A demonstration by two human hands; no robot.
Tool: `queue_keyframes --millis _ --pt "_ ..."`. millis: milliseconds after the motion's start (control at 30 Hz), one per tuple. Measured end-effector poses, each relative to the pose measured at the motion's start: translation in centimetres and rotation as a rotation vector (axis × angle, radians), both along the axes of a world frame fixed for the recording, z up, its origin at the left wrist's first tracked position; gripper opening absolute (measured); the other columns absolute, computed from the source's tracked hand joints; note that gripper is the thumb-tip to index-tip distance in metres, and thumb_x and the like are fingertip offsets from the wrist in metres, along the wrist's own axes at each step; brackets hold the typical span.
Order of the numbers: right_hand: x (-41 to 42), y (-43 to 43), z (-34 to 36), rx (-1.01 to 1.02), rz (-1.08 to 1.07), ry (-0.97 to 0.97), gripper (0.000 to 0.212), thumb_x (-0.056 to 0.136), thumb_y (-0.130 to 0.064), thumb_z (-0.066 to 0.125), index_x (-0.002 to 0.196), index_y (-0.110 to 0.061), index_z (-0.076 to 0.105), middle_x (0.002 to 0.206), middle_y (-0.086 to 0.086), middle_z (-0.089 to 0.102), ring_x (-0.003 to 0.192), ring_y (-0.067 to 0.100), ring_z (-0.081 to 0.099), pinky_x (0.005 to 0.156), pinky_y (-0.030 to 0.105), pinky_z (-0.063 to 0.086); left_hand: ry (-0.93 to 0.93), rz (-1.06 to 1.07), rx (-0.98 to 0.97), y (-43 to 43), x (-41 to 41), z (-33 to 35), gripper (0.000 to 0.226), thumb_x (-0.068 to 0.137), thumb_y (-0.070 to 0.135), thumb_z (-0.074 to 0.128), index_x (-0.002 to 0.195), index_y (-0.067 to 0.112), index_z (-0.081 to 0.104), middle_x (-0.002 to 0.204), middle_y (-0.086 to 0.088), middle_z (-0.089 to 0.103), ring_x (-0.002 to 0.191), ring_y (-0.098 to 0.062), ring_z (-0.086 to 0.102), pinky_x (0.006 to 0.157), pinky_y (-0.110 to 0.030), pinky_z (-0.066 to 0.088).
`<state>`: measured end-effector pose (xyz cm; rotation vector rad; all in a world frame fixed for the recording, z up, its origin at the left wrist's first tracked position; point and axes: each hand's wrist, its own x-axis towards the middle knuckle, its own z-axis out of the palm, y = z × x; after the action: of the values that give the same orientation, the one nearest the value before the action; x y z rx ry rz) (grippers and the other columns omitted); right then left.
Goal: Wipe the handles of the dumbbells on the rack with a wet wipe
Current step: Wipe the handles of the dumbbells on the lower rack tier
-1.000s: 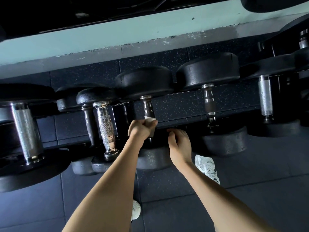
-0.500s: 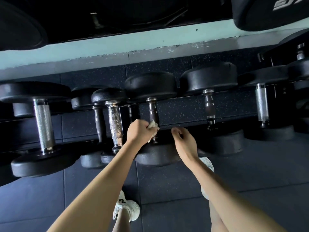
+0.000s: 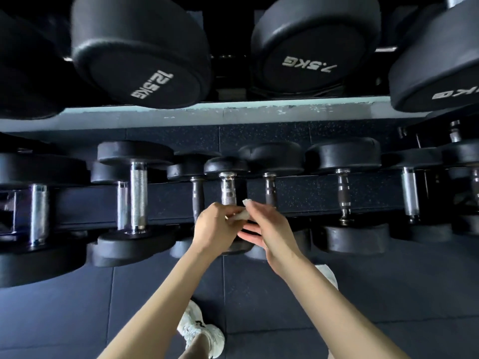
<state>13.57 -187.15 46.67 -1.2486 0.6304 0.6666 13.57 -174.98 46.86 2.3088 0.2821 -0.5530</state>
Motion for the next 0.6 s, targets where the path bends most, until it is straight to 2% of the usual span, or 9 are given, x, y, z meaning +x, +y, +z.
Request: queue_keyframes --millis 100,133,200,267,333,433,500,533,600 --pt "-0.6 2.4 0.8 -0.076 -0.089 -0.017 0.019 0.087 -0.015 0.065 0.106 -0.013 0.067 0.094 0.005 0.071 0.083 0.013 0.069 0.072 0.027 0.058 0.057 -0.08 -0.106 1.8 -0.7 0.3 0.014 0.082 0.015 0.065 0.071 0.024 0.065 0.055 0.012 0.05 0.057 -0.01 0.048 0.049 -0.012 0.033" --pt "-0.9 3.1 0.9 -0.11 -0.136 -0.015 0.021 0.088 -0.009 0.062 0.108 -0.011 0.066 0.092 0.005 0.07 0.078 0.011 0.068 0.069 0.025 0.057 0.076 -0.081 -0.166 2.3 -1.0 0.5 0.009 0.082 0.014 0.066 0.081 0.022 0.07 0.063 0.012 0.059 0.063 -0.011 0.053 0.054 -0.011 0.035" --pt "-1.4 4.0 1.0 -0.142 -0.226 -0.022 0.022 0.091 -0.002 0.057 0.109 -0.01 0.067 0.092 0.004 0.069 0.077 0.012 0.066 0.07 0.026 0.056 0.133 -0.028 -0.266 3.5 -1.4 0.7 0.027 0.082 0.011 0.067 0.108 0.017 0.071 0.089 0.003 0.071 0.082 -0.012 0.064 0.073 -0.017 0.048" --pt "-1.6 4.3 0.5 -0.205 -0.283 -0.065 0.018 0.091 -0.007 0.058 0.102 -0.016 0.069 0.092 -0.004 0.069 0.084 0.011 0.065 0.08 0.031 0.055 0.14 0.041 -0.299 4.9 -1.6 0.7 0.029 0.084 0.008 0.066 0.111 0.014 0.07 0.096 0.001 0.071 0.087 -0.011 0.066 0.083 -0.022 0.051" --pt "-1.3 4.1 -0.2 -0.363 -0.289 -0.162 0.015 0.091 -0.014 0.061 0.099 -0.02 0.072 0.092 -0.013 0.069 0.085 0.0 0.063 0.088 0.026 0.052 0.098 0.113 -0.279 6.4 -1.5 0.6 0.024 0.085 0.008 0.065 0.106 0.015 0.071 0.092 0.002 0.07 0.087 -0.011 0.066 0.083 -0.022 0.05" --pt "0.3 3.6 -1.2 -0.591 -0.294 -0.348 0.019 0.092 -0.017 0.059 0.107 -0.013 0.071 0.095 -0.015 0.067 0.083 -0.01 0.059 0.08 0.006 0.045 0.039 0.196 -0.207 8.2 -0.7 0.2 0.021 0.087 0.011 0.062 0.107 0.015 0.071 0.095 0.001 0.07 0.089 -0.012 0.064 0.08 -0.019 0.044" --pt "1.7 3.9 -2.4 -0.702 -0.257 -0.427 0.02 0.094 -0.018 0.056 0.105 -0.012 0.071 0.091 -0.01 0.069 0.08 -0.007 0.059 0.076 0.007 0.042 0.004 0.225 -0.171 8.7 0.1 -0.7 0.021 0.088 0.013 0.062 0.108 0.012 0.07 0.099 -0.002 0.071 0.087 -0.012 0.063 0.079 -0.019 0.044" --pt "2.4 4.4 -3.3 -0.732 -0.203 -0.452 0.022 0.096 -0.022 0.053 0.098 -0.011 0.073 0.082 -0.007 0.068 0.072 -0.005 0.057 0.07 0.008 0.041 -0.012 0.239 -0.16 8.7 0.5 -1.1 0.022 0.089 0.014 0.062 0.109 0.012 0.07 0.1 -0.003 0.071 0.087 -0.012 0.063 0.078 -0.02 0.044" --pt "3.1 5.8 -4.5 -0.709 0.031 -0.424 0.034 0.1 -0.031 0.042 0.085 -0.014 0.067 0.066 -0.004 0.058 0.058 0.001 0.05 0.058 0.019 0.038 -0.029 0.298 -0.16 8.5 1.6 -1.9 0.022 0.09 0.019 0.061 0.109 0.013 0.07 0.101 -0.002 0.071 0.087 -0.013 0.064 0.077 -0.024 0.048"
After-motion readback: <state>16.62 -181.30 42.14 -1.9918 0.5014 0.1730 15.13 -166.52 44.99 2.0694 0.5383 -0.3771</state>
